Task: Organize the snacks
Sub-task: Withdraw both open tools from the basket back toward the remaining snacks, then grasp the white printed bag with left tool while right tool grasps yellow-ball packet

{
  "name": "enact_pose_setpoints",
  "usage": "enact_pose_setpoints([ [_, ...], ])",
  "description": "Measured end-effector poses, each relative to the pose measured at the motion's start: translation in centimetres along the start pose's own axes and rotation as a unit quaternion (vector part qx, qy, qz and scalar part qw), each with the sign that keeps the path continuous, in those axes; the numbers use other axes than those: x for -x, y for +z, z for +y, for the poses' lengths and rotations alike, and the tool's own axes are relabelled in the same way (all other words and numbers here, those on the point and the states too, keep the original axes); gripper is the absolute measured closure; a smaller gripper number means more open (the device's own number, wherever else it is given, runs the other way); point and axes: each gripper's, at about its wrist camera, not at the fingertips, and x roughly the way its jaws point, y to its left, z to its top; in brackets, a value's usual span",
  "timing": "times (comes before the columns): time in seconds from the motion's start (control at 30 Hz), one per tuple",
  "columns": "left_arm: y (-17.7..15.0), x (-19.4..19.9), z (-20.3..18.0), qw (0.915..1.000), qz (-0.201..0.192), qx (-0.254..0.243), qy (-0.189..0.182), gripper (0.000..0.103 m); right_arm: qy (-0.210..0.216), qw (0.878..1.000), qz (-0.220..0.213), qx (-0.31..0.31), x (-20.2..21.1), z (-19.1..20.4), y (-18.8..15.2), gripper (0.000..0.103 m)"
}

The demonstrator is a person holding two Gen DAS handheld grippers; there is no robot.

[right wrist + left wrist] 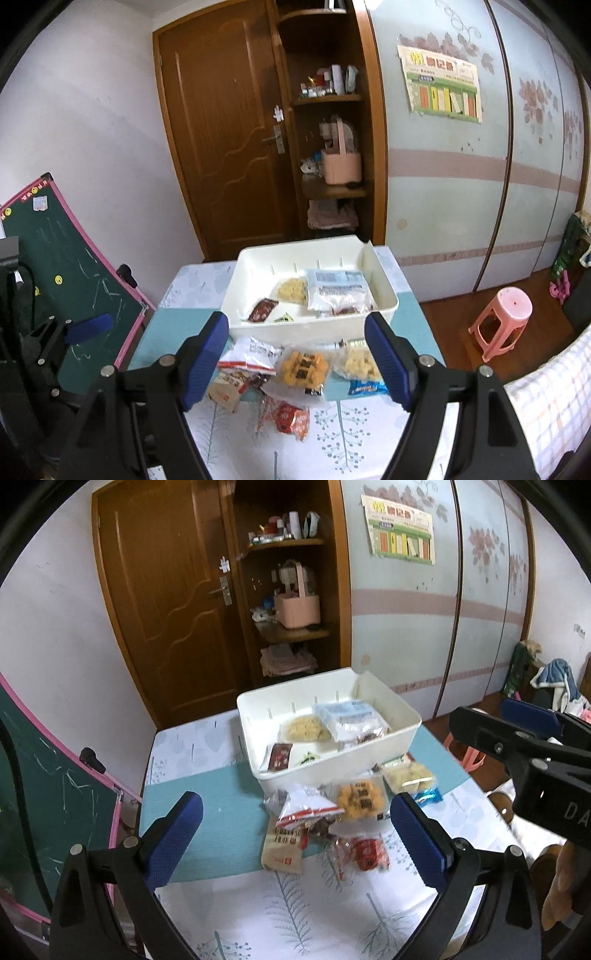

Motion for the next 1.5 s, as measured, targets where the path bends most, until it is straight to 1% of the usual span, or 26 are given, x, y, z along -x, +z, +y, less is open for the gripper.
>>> enact_pose_setpoints([
  [0.17,-1.0,-1.9,0.3,0.9997,0.023,-0.001,0.007,0.002,-0.016,0.999,0.027,-0.006,-1.9,-0.9,-1.5,0.026],
  [0.37,-1.6,-3.9,1.0,0.9988,0.046,0.013,0.006,0.002,-0.030,0.998,0.061,-0.017,-4.2,-2.0,-2.9,0.026],
  [0.6,-2.4,-6.6,1.7,0.9967,0.077,0.020,0.013,0.002,-0.050,0.994,0.093,-0.011,-6.6,-2.5,-4.6,0.026],
  [0.87,-3.0,-9.1,3.3,0.9930,0.109,0.043,0.018,0.002,-0.041,0.988,0.143,-0.039,-9.6,-4.3,-6.7,0.026],
  [1.03,-3.4,-11.4,4.1,0.9876,0.141,0.069,-0.003,0.002,-0.035,0.984,0.168,-0.047,-11.1,-4.8,-7.8,0.026],
  [1.13,-3.4,-12.6,4.1,0.9858,0.150,0.075,-0.010,0.002,-0.030,0.982,0.179,-0.052,-12.0,-5.0,-8.2,0.026],
  [1.3,-2.5,-14.4,3.9,0.9839,0.155,0.085,-0.025,0.002,-0.006,0.978,0.195,-0.071,-13.5,-5.2,-8.4,0.026],
  [1.5,-0.9,-17.5,3.7,0.9789,0.165,0.111,-0.046,0.002,0.035,0.969,0.217,-0.113,-16.6,-5.6,-8.3,0.026],
])
